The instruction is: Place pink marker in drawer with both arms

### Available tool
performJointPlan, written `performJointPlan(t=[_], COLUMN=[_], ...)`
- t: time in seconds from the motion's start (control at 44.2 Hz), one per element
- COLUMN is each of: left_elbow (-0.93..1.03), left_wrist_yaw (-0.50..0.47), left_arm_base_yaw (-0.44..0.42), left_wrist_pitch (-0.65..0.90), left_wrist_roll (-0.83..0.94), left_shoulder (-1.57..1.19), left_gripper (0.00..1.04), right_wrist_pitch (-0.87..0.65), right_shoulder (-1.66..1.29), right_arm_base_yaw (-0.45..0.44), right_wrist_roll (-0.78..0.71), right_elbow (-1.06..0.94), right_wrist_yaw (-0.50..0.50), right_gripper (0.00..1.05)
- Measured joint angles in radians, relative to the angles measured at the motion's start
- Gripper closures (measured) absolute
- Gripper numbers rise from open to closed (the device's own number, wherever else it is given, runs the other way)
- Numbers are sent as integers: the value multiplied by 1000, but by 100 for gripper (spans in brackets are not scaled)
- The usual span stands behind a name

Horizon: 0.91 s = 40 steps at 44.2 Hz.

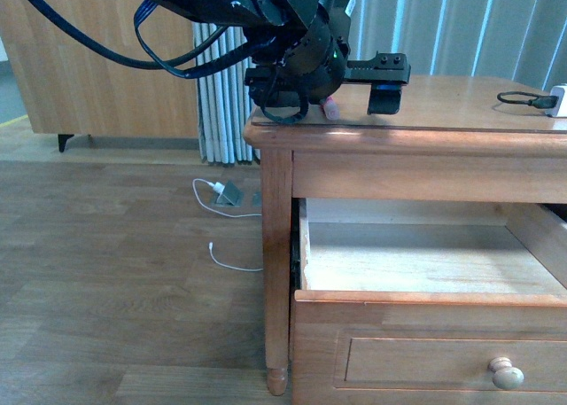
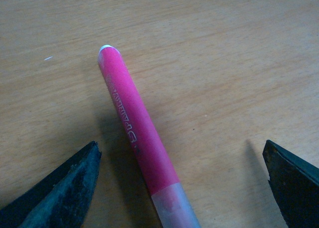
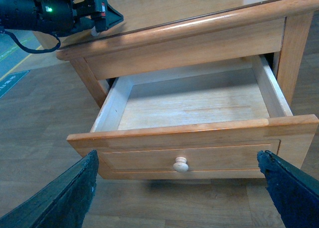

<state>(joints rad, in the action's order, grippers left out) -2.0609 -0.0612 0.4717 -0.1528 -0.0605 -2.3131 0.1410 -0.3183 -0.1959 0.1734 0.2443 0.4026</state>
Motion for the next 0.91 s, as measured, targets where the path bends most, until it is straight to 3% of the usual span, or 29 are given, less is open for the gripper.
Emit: performJointPlan(t=[0.091,0.362,0.634,0.905], left_elbow=[-8,-16,-19,7], left_wrist_yaw=[-1,-24,-26,-23], left_arm_base_yaw=[1,-3,-7,-11], left_wrist_pitch=[-18,-47,-53,-22], left_wrist_roll=[13,38,34,30], left_shoulder=[-2,-3,-3,5], left_gripper=[7,54,88,90], right_wrist_pitch=[0,0,0,0], right_shoulder=[0,0,0,0], right_arm_base_yaw=[0,0,0,0], right_wrist_roll=[0,0,0,0], right_elbow=[0,0,0,0], right_wrist_yaw=[0,0,0,0], right_gripper=[8,8,8,8])
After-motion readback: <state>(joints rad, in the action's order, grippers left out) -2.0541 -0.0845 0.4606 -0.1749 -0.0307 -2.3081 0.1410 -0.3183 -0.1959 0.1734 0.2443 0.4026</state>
